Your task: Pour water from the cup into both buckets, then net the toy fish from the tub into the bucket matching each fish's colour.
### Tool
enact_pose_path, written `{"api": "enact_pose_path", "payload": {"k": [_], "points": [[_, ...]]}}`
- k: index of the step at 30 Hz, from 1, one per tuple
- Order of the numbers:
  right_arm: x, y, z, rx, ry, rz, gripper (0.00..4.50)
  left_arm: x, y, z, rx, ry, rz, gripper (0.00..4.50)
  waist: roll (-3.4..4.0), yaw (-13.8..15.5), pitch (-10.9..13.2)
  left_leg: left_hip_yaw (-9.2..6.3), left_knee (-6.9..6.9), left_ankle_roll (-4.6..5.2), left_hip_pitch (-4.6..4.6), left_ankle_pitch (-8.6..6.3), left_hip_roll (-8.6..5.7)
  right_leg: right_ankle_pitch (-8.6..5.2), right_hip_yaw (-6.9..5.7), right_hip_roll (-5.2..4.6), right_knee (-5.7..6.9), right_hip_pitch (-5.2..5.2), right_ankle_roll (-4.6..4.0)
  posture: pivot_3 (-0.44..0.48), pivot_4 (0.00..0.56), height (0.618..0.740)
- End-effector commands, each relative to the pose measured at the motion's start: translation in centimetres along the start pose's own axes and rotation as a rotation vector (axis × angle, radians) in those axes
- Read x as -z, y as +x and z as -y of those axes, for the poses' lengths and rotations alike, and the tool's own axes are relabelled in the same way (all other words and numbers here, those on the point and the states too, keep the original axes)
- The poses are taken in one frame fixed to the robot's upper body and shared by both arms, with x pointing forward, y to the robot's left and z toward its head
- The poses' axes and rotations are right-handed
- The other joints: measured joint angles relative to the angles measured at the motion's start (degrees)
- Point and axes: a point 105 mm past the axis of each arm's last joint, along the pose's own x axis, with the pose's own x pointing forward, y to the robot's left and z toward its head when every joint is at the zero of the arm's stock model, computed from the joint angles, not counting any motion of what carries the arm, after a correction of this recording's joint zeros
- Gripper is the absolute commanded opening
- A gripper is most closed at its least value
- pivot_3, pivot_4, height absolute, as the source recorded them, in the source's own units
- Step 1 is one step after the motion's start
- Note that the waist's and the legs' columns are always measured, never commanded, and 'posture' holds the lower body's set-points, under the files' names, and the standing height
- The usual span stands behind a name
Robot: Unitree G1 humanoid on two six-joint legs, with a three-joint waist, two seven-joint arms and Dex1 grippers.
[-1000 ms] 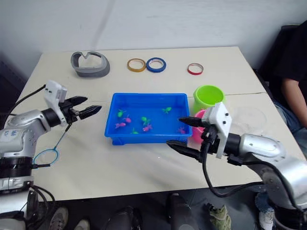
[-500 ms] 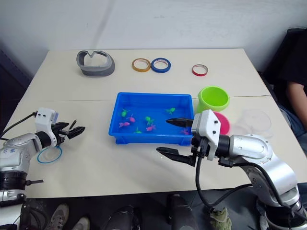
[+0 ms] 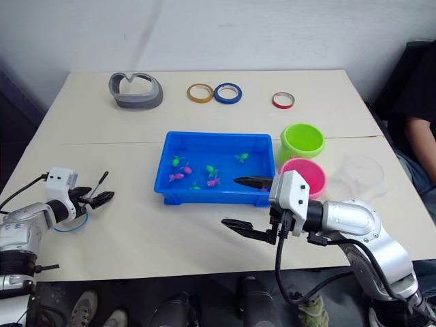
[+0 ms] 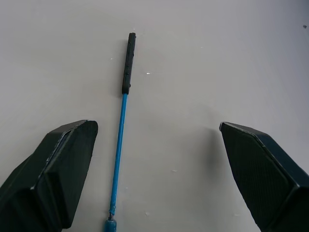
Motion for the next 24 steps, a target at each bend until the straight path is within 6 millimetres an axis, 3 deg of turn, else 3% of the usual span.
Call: {"api": "enact_pose_path", "payload": {"k": [1,5,8,16,24], "points": [[-0.8,0.1,-0.8,-0.042,-0.056,0.012,4.4,0.1,-0.2,-0.7,-0.018,0.021,-0.024,4.5,0.0,0.0,0.0,0.0,0.0,0.0,0.0,0.01,0.0,0.01,-0.01,0.0,0.0,0.0,-0.01,0.0,0.15,0.727],[-0.7,0.0,-0.9,-0.054,-0.062,0.003,4.4,0.3,0.1,-0.3,-0.003,0.037,-0.045,4.5,0.0,0.1,0.0,0.03,0.01,-0.02,0.0,0.07,-0.05,0.03,-0.09,0.15,0.04,0.04,-0.04,0.0,0.15,0.727],[-0.7,-0.1,-0.9,-0.054,-0.064,-0.002,4.5,0.8,0.2,-0.3,-0.009,0.037,-0.063,3.69,-0.01,0.1,0.0,-0.01,0.01,-0.01,0.02,0.09,-0.06,0.03,-0.08,0.08,0.11,0.05,-0.05,0.0,0.15,0.727],[-0.7,-0.2,-0.9,-0.05,-0.066,-0.007,4.5,2.1,0.1,-0.5,-0.019,0.051,-0.088,0.03,-0.01,0.1,0.0,-0.02,0.03,0.13,0.01,0.15,-0.13,0.03,-0.18,-0.43,0.21,0.05,-0.05,0.0,0.15,0.727],[-0.7,-0.3,-0.8,-0.045,-0.071,-0.009,4.5,2.1,0.2,-0.5,-0.019,0.053,-0.088,0.03,-0.02,0.0,0.0,-0.07,0.03,0.24,0.02,0.22,-0.2,0.05,-0.27,-0.58,0.28,0.08,-0.01,0.0,0.15,0.727]]}}
